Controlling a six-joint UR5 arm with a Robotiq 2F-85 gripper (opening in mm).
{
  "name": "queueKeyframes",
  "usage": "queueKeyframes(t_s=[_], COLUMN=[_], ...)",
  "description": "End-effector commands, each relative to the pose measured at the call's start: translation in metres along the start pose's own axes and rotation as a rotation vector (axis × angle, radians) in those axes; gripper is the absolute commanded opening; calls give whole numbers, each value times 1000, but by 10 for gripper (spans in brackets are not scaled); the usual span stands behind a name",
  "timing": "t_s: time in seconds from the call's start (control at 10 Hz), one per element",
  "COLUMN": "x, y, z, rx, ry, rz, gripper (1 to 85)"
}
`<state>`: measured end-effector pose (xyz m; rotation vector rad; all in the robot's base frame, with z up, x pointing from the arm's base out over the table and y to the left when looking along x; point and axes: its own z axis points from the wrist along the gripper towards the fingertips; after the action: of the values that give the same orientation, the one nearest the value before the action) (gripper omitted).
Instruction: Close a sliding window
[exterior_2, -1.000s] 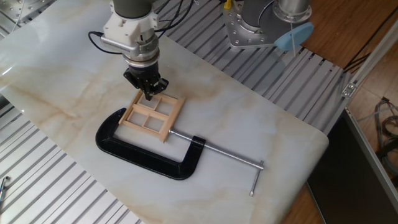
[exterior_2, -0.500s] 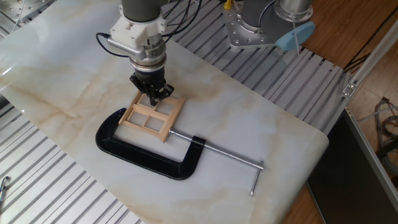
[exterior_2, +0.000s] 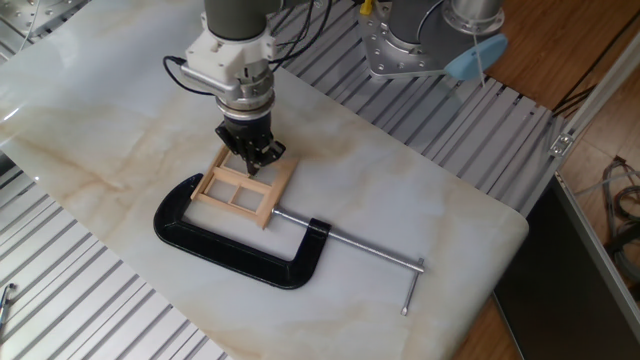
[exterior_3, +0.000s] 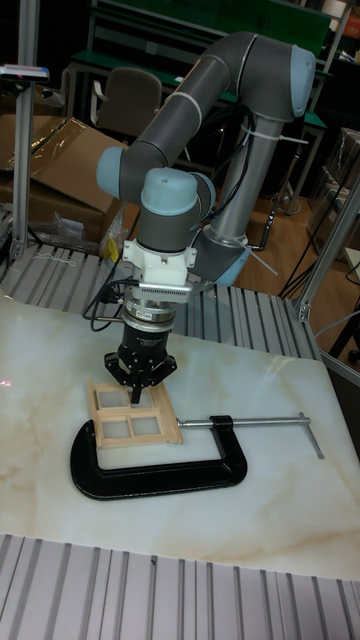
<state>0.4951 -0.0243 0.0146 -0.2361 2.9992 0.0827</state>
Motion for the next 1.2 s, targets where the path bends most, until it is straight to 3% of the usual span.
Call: queueKeyframes(t_s=[0.0,1.1], x=[0,9], y=[7,-4], z=[2,9], rx=[-10,1], ry=[-12,-11], rz=[11,-86], gripper=[7,7])
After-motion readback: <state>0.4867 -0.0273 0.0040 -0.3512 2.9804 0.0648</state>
